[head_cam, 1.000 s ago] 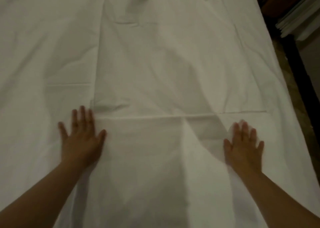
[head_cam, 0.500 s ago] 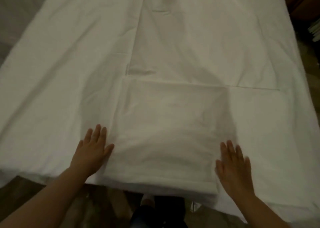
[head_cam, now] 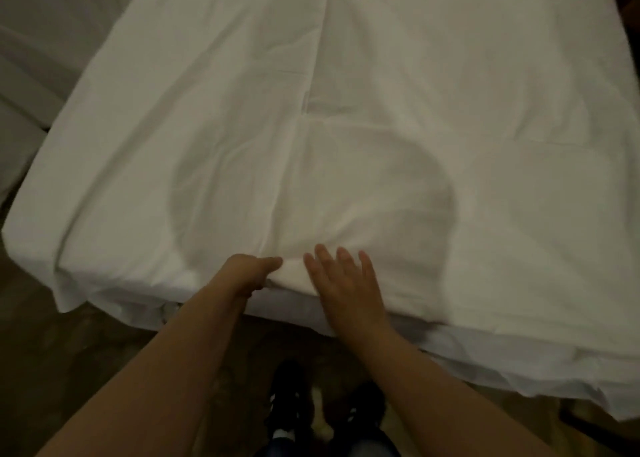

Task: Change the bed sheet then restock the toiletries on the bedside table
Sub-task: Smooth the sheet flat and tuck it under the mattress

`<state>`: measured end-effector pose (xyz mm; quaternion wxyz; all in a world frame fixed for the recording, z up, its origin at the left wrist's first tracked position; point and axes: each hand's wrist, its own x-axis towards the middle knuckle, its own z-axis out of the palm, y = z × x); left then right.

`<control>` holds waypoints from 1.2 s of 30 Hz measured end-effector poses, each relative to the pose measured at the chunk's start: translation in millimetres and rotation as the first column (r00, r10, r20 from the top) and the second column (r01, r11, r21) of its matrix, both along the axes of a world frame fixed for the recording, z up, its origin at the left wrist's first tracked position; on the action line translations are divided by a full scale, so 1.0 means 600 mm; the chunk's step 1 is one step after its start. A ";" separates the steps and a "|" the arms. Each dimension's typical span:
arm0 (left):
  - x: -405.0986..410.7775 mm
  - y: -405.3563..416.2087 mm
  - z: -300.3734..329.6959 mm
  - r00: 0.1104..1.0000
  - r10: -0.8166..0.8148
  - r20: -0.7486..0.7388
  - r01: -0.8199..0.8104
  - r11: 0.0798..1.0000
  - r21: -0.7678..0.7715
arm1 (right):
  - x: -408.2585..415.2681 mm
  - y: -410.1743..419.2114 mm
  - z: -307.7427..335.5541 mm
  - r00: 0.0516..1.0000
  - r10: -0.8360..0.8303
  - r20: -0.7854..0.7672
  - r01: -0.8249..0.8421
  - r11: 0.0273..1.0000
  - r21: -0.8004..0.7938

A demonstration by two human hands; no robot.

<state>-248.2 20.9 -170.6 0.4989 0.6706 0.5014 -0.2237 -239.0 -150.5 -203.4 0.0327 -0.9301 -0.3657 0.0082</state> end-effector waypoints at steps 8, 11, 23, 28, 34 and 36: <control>-0.048 -0.016 0.001 0.937 -0.329 -0.116 0.342 0.932 0.121 | -0.028 0.000 -0.006 0.993 0.056 -0.099 -0.057 0.998 -0.010; -0.044 -0.024 -0.005 0.832 -0.554 -0.023 0.448 0.646 0.618 | -0.029 -0.007 -0.007 0.986 -0.050 -0.158 0.040 0.997 -0.068; -0.122 -0.128 -0.099 0.269 -0.929 -0.256 0.715 0.014 0.699 | 0.024 -0.449 0.008 0.855 -0.516 0.052 0.489 0.769 -0.411; -0.120 -0.106 -0.099 0.370 -0.854 -0.367 0.714 0.008 0.700 | 0.044 -0.558 0.028 0.782 -0.615 0.098 0.588 0.677 -0.442; -0.099 -0.096 -0.075 0.393 -0.802 -0.450 0.727 -0.028 0.686 | 0.057 -0.588 0.035 0.878 -0.452 0.158 0.479 0.826 -0.297; -0.096 -0.100 -0.041 0.378 -0.813 -0.443 0.723 -0.040 0.690 | 0.052 -0.594 0.042 0.894 -0.423 0.147 0.448 0.849 -0.280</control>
